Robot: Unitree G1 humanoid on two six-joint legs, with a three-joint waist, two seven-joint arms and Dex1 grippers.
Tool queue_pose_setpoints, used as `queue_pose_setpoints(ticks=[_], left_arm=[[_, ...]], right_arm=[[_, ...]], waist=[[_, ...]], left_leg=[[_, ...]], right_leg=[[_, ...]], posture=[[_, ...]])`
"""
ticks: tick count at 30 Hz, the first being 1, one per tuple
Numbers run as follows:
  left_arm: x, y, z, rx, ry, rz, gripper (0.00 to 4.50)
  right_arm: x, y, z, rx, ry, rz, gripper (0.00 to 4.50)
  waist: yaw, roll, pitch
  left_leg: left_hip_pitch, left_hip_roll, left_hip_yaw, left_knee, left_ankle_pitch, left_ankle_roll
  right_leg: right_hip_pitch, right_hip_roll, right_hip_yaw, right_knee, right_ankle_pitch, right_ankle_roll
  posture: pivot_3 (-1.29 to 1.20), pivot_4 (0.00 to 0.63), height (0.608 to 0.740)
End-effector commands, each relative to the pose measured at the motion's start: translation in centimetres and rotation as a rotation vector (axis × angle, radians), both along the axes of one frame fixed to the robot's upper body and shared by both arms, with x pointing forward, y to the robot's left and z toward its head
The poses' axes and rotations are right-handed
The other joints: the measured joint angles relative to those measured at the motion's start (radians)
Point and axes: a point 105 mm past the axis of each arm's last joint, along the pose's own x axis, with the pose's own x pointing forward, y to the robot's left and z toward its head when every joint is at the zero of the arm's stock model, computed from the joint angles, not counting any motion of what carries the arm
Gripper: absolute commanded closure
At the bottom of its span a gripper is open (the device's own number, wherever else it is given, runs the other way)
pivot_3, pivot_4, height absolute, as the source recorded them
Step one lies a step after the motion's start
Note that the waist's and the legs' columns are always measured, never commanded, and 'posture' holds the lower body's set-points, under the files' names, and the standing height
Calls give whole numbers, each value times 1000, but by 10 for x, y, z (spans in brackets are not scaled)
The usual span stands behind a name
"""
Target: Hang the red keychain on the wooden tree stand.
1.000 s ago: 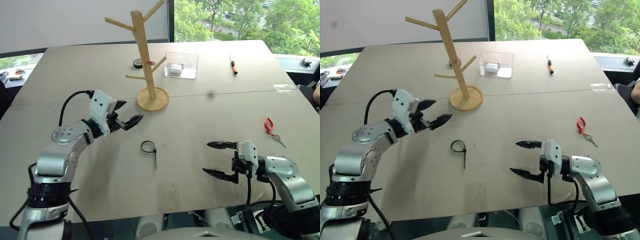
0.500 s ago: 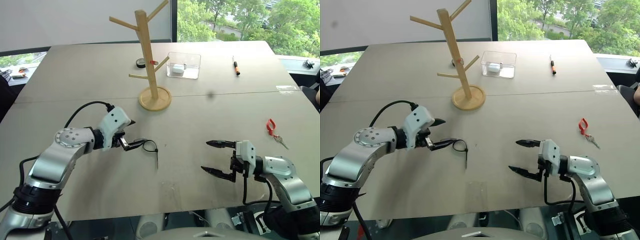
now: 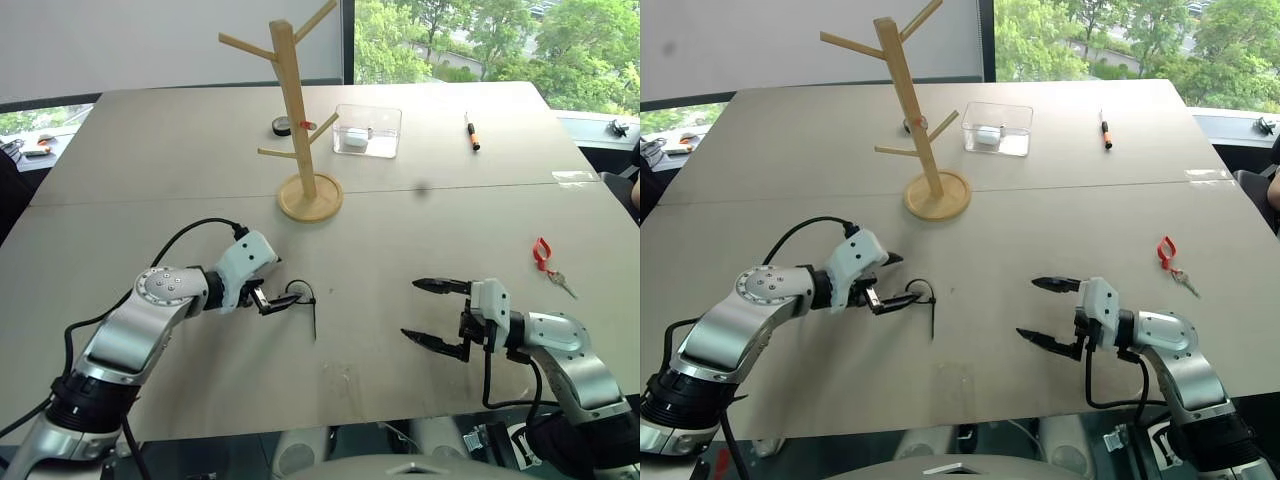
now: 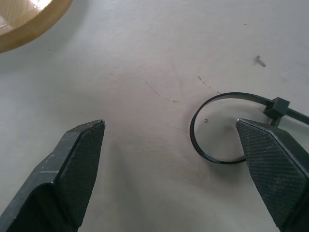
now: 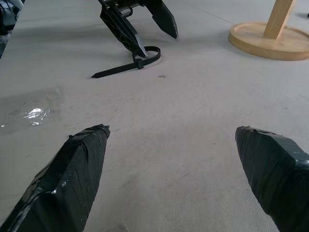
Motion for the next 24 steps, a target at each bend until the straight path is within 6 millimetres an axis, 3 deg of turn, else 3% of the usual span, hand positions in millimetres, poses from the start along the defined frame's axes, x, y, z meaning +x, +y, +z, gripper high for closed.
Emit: queue_pose_setpoints(ticks=[1, 12, 16, 22, 24], left_arm=[[5, 1, 0, 34, -24, 10, 19], [10, 3, 0, 32, -27, 27, 19], [9, 1, 1, 19, -12, 21, 1545], [8, 2, 1, 22, -11, 21, 4454], [8, 2, 1, 24, -10, 20, 4487]], right_arm=[[0, 1, 11, 16, -49, 2, 0], [0, 1, 12, 21, -51, -11, 0], [1, 0, 13, 22, -53, -16, 0], [2, -1, 14, 22, -56, -21, 0], [3, -1, 14, 21, -56, -23, 0]], waist=[[0, 0, 0], [1, 0, 0], [0, 0, 0], [0, 0, 0], [0, 0, 0]], left_leg=[[0, 0, 0, 0, 0, 0], [0, 0, 0, 1, 0, 0], [0, 0, 0, 1, 0, 0], [0, 0, 0, 1, 0, 0], [0, 0, 0, 1, 0, 0]], right_leg=[[0, 0, 0, 0, 0, 0], [0, 0, 0, 0, 0, 1], [0, 0, 0, 1, 0, 1], [0, 1, 0, 1, 0, 0], [0, 1, 0, 1, 0, 0]], posture=[[0, 150, 740], [0, 150, 740], [0, 150, 740], [0, 150, 740], [0, 150, 740]])
